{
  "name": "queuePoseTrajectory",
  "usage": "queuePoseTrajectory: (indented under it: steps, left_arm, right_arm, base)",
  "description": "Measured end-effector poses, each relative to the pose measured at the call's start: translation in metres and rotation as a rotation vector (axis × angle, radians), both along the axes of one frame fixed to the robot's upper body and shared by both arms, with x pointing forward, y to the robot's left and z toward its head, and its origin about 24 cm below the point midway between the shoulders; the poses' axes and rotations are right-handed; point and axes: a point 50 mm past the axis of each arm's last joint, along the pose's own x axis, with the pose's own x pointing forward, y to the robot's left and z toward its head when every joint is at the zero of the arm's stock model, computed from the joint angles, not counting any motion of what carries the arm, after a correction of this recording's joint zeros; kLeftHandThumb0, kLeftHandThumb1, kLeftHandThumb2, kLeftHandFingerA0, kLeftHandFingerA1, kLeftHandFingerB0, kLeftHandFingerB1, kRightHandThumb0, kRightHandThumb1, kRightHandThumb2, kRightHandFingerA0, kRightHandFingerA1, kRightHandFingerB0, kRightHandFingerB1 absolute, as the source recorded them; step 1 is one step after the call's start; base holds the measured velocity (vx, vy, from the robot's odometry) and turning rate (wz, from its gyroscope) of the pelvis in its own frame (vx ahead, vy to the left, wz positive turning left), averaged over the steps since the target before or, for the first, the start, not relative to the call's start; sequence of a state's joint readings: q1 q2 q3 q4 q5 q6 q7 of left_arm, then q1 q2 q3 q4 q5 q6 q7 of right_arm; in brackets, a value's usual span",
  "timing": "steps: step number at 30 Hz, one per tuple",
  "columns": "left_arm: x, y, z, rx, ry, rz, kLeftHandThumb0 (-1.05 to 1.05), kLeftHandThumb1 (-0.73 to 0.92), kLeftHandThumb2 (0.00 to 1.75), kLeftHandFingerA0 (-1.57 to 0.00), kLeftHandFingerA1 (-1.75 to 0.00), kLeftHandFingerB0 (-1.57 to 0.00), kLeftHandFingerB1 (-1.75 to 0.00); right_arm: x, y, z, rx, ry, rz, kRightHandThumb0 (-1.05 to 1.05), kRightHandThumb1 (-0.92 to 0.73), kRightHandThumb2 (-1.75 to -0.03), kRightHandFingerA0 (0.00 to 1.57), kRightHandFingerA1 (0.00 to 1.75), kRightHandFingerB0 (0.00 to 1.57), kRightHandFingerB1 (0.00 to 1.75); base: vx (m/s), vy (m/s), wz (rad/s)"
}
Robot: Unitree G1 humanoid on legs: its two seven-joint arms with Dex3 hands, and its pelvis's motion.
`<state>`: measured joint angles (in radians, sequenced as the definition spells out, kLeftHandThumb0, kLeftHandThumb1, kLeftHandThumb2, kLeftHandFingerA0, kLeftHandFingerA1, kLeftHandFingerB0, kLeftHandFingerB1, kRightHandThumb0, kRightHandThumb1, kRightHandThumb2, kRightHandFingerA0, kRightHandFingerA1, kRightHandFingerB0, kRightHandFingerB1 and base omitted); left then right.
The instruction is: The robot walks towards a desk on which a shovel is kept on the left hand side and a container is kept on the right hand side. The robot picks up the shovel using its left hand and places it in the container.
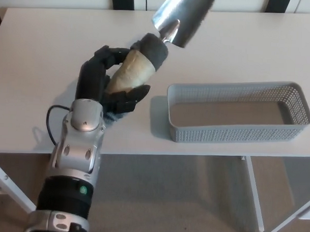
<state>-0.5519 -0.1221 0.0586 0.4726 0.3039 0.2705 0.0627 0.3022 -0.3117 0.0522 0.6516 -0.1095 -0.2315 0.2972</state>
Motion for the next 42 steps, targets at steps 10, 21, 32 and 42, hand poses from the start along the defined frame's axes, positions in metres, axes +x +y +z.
queuePoseTrajectory:
  steps: [10,21,32,42]
  left_arm:
    - [0.000,0.006,0.002,0.377,-0.045,-0.118,-0.26,0.53,0.83,-1.05,-1.37,-0.73,-0.98]
    - [0.008,0.000,0.016,0.680,-0.172,-0.248,-0.08,0.72,0.54,-0.69,-1.72,-0.45,-1.38]
    - [0.012,-0.015,0.032,0.896,-0.348,-0.367,-0.19,0.78,0.64,-0.81,-1.65,-0.73,-0.69]
    - [0.010,-0.027,0.046,1.007,-0.503,-0.446,-0.32,0.68,0.63,-0.87,-1.55,-0.69,-0.50]
  right_arm:
    - [0.000,0.001,0.000,0.001,0.002,0.006,-0.40,-0.60,-0.58,0.55,0.47,0.30,0.35]
    - [0.002,0.002,0.000,0.002,0.001,0.013,-0.41,-0.60,-0.58,0.57,0.47,0.31,0.35]
    - [0.004,0.003,0.000,0.003,0.000,0.018,-0.41,-0.60,-0.58,0.55,0.46,0.30,0.35]
    - [0.005,0.003,-0.001,0.004,0.005,0.020,-0.42,-0.61,-0.58,0.55,0.46,0.30,0.34]
  base:
    - [0.00,0.000,0.00]
    - [0.00,0.000,0.00]
    - [0.00,0.000,0.00]
    - [0.00,0.000,0.00]
